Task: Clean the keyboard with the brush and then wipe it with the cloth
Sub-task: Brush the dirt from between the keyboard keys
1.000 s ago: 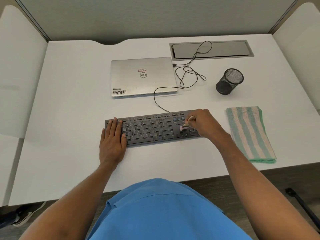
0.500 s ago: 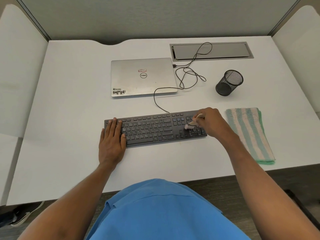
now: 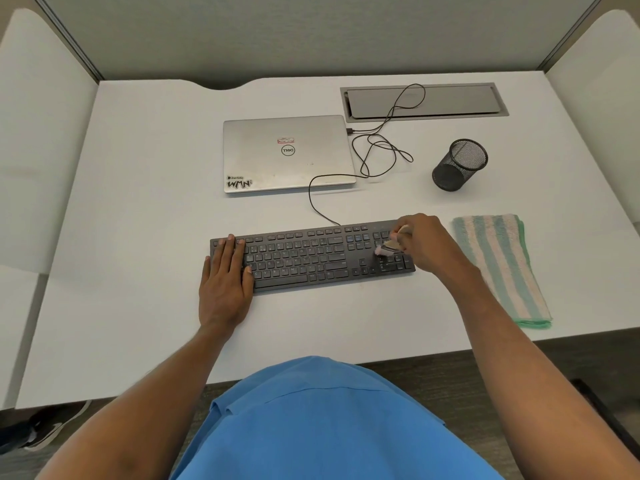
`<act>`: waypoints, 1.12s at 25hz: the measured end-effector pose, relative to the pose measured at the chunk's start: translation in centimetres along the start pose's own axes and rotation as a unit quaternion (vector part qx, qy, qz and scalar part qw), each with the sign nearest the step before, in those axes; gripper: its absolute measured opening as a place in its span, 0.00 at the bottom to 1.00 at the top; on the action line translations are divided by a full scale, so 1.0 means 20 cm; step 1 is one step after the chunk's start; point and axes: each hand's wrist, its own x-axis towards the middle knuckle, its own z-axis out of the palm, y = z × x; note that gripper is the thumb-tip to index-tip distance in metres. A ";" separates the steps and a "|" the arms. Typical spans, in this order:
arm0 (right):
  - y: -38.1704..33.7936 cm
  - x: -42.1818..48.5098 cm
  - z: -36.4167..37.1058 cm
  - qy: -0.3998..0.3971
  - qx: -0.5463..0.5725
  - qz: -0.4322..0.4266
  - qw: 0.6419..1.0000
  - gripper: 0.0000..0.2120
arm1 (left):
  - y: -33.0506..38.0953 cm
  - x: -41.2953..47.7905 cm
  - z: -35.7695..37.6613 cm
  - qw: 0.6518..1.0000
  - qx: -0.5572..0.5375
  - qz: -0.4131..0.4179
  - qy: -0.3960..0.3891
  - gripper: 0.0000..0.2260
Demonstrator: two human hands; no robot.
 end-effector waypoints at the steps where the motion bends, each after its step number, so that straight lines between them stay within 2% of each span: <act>1: 0.00 0.00 0.01 -0.005 0.007 0.000 1.000 0.07 | 0.00 0.00 0.00 1.000 0.002 0.000 -0.001 0.27; 8: 0.04 -0.01 -0.02 -0.011 -0.020 0.034 0.999 0.07 | 0.00 0.00 0.00 1.000 0.002 0.000 0.001 0.27; 14: 0.01 -0.01 0.01 -0.023 0.013 -0.005 1.000 0.09 | 0.00 0.00 0.00 1.000 0.000 0.001 0.001 0.27; 21: 0.03 -0.03 -0.06 -0.003 -0.025 0.043 0.999 0.08 | 0.00 0.00 0.00 1.000 0.001 0.001 0.003 0.27; 24: 0.01 -0.05 -0.03 0.013 -0.011 0.021 1.000 0.07 | 0.00 0.00 0.00 1.000 0.000 0.002 0.002 0.27; 28: -0.04 -0.07 0.07 -0.033 0.000 -0.006 0.999 0.06 | -0.01 0.00 0.00 1.000 0.002 0.001 0.003 0.27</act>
